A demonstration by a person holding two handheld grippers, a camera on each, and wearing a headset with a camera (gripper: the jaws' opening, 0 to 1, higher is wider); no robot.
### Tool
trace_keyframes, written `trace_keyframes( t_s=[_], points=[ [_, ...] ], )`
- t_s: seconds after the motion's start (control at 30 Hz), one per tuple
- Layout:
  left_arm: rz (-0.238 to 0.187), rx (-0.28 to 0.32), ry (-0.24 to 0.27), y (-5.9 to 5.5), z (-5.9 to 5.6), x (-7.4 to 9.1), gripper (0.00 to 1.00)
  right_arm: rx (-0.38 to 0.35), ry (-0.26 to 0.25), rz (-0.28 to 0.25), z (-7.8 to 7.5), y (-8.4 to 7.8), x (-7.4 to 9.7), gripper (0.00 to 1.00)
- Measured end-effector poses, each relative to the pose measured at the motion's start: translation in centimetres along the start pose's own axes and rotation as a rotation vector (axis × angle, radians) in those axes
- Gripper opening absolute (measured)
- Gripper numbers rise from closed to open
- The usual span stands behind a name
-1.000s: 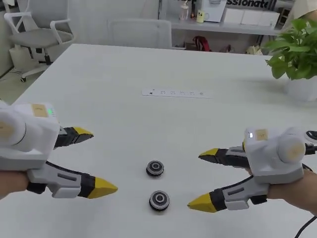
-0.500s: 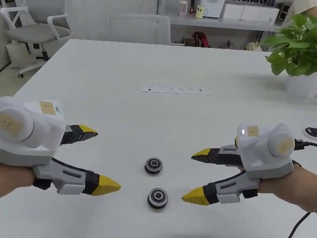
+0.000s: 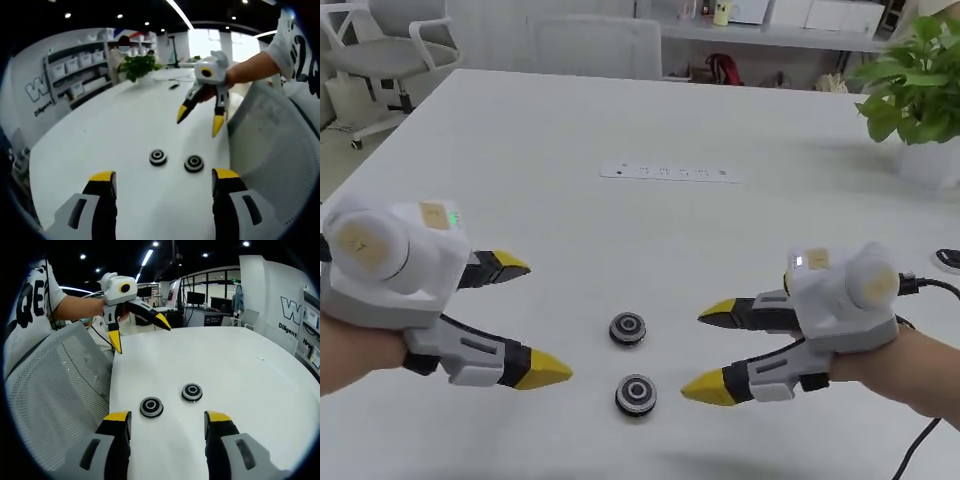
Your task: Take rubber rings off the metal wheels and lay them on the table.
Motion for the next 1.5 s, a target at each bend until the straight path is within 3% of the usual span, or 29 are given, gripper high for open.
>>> trace_keyframes(
  t_s=[0.33, 1.0, 1.5],
  points=[
    [-0.003, 0.031, -0.033, -0.5, -0.3, -1.0, 0.75, 0.006, 0.021, 0.017, 0.0, -0.3, -0.8, 0.53],
    [0.035, 0.015, -0.111, -0.9, -1.5, -3.3, 0.67, 0.024, 0.085, 0.046, 0.6, -0.5, -2.4, 0.47],
    [0.054, 0.029, -0.165, -1.0, -1.6, -4.7, 0.58, 0.018, 0.119, 0.061, 0.7, -0.6, -3.6, 0.43]
  ],
)
Point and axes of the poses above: the centre of the closed fingertips' face, and the gripper's own axes: x roughly backward along the fingers, z roughly to its left, y roughly out of its top, the point moved 10 cm from there along x, roughly backward along the fingers, and after that the axes turned 1 degree about -z, right-handed, at the moved point
